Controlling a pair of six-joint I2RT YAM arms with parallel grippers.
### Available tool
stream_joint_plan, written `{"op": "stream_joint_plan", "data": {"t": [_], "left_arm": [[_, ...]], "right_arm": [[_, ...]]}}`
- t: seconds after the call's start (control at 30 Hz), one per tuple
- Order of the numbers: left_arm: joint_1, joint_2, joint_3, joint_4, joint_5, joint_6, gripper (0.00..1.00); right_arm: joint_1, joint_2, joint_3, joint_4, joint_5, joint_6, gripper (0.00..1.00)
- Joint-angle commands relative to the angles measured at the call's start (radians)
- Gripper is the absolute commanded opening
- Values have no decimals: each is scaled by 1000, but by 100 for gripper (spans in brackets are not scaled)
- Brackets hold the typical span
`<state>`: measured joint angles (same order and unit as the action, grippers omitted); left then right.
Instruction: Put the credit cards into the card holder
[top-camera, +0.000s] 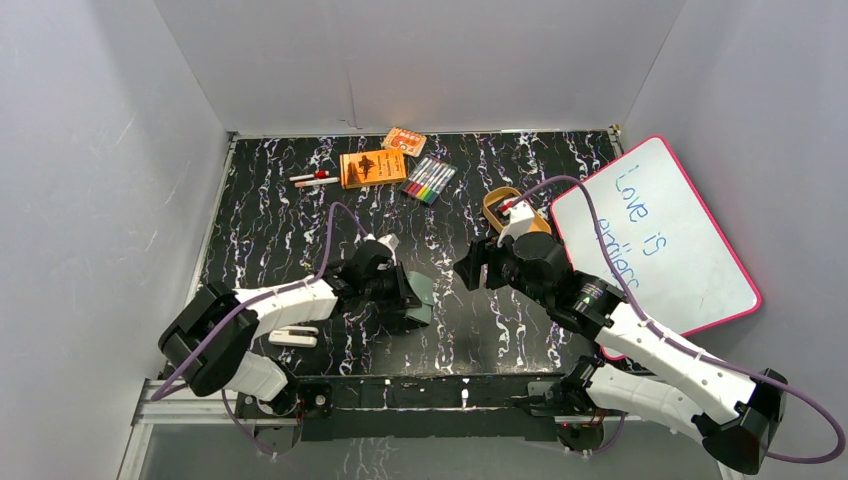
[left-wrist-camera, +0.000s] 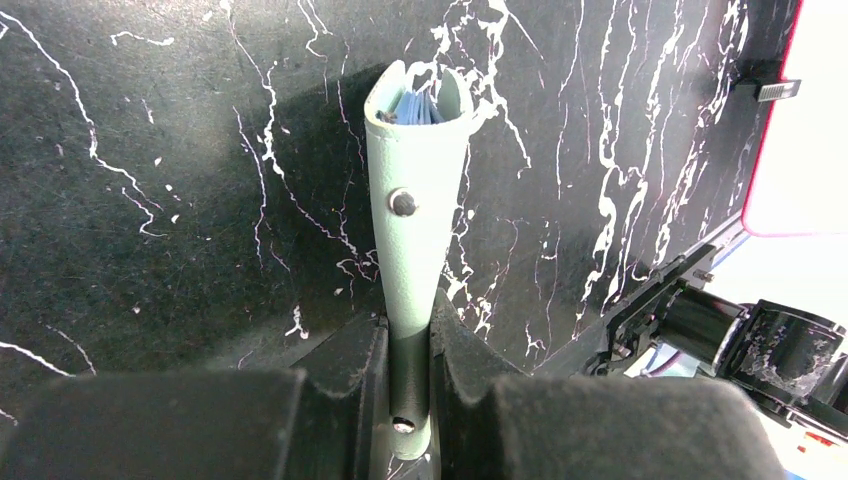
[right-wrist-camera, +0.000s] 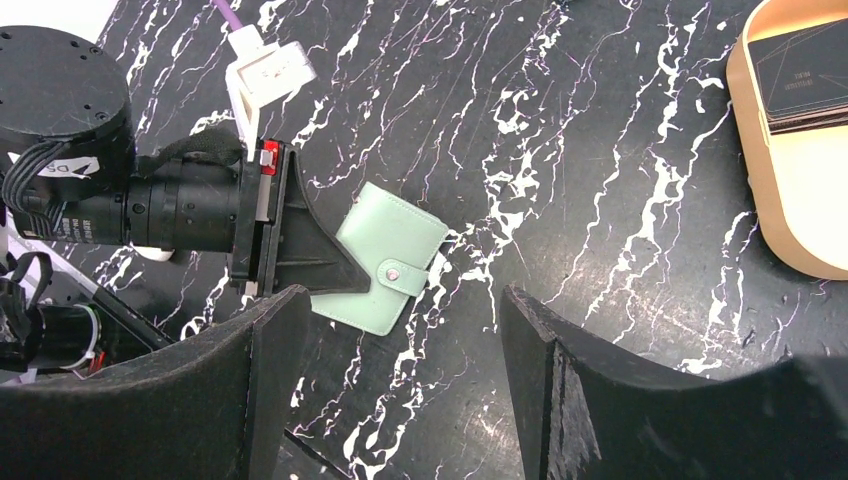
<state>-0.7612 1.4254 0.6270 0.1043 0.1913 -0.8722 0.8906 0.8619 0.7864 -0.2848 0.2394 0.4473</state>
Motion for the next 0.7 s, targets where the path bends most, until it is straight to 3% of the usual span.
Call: {"op": "stream_joint_plan", "data": {"t": [0.0,0.07,0.2,0.3,0.53,0.67], "left_arm": [[0,1,-35,11,-19,-18,0],[0,-5,-44,-3,-32,-14,1],[0,-31,-58,-55,-72,4,22],[0,-62,-72,-86,-103,8,33],[0,-92,-69,-176,-173,16,41],[0,-111,-70,-223,-233,21,51]], "right_arm": [[1,-7,8,27,-1,16,77],[2,-10,7,23,-3,15,77],[2,-19,0,27,-8,13,77],[2,-20,-3,32,-9,11,77],[2,-9,4,36,-12,5,77],[1,-7,3,31,2,1,78]]}}
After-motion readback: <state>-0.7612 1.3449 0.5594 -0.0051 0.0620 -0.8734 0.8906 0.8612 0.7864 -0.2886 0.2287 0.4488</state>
